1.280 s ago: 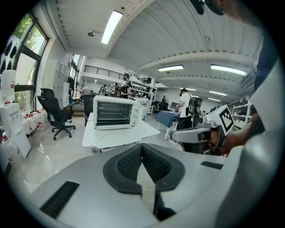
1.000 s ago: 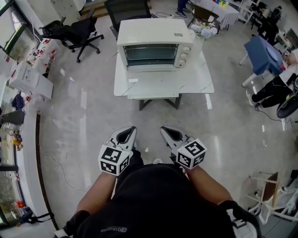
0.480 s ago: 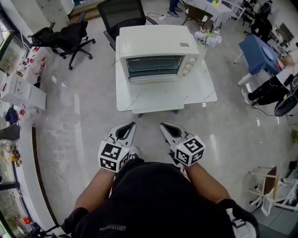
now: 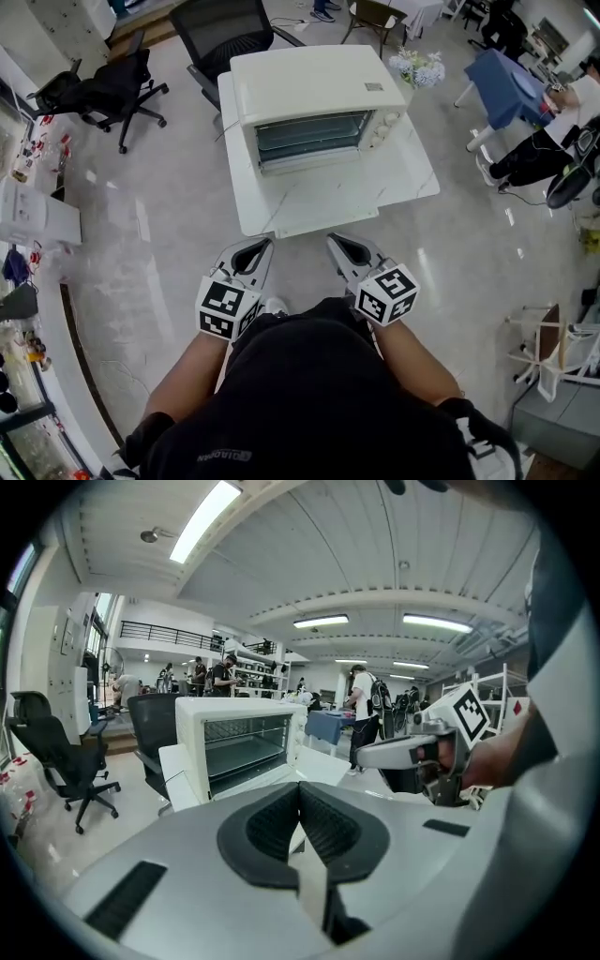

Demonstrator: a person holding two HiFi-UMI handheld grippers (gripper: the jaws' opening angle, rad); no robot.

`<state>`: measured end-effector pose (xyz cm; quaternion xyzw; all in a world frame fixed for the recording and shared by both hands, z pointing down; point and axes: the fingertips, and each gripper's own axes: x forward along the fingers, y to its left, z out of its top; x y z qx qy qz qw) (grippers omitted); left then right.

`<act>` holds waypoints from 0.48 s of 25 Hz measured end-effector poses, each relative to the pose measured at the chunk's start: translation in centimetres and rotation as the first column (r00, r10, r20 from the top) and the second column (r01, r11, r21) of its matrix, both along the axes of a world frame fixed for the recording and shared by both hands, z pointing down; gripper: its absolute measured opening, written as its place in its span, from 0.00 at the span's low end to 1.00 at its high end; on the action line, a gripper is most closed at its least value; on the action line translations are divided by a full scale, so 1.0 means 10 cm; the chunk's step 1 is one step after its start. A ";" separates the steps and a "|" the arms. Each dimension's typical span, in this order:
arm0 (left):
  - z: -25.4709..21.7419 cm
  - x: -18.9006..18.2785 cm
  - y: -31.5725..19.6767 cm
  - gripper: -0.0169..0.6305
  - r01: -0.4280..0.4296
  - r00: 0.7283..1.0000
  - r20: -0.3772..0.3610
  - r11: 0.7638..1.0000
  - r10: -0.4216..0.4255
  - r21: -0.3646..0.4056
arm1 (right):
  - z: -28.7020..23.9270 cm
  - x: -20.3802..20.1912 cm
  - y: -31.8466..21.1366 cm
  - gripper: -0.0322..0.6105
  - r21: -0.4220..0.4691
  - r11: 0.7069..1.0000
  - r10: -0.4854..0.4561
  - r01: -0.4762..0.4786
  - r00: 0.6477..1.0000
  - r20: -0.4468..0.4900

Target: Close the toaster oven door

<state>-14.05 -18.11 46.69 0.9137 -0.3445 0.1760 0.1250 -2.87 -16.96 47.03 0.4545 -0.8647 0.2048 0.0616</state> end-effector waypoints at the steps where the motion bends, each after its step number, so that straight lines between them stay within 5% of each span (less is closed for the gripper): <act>1: 0.01 0.00 -0.04 0.03 -0.007 1.000 0.001 1.000 0.007 -0.001 | 0.00 -0.01 -0.02 0.05 0.001 1.000 0.002 -0.002 1.000 -0.004; 12: -0.05 0.27 -0.24 0.03 0.008 0.999 -0.032 1.000 -0.009 -0.011 | -0.09 0.21 -0.25 0.05 0.014 0.999 -0.028 0.028 0.999 -0.041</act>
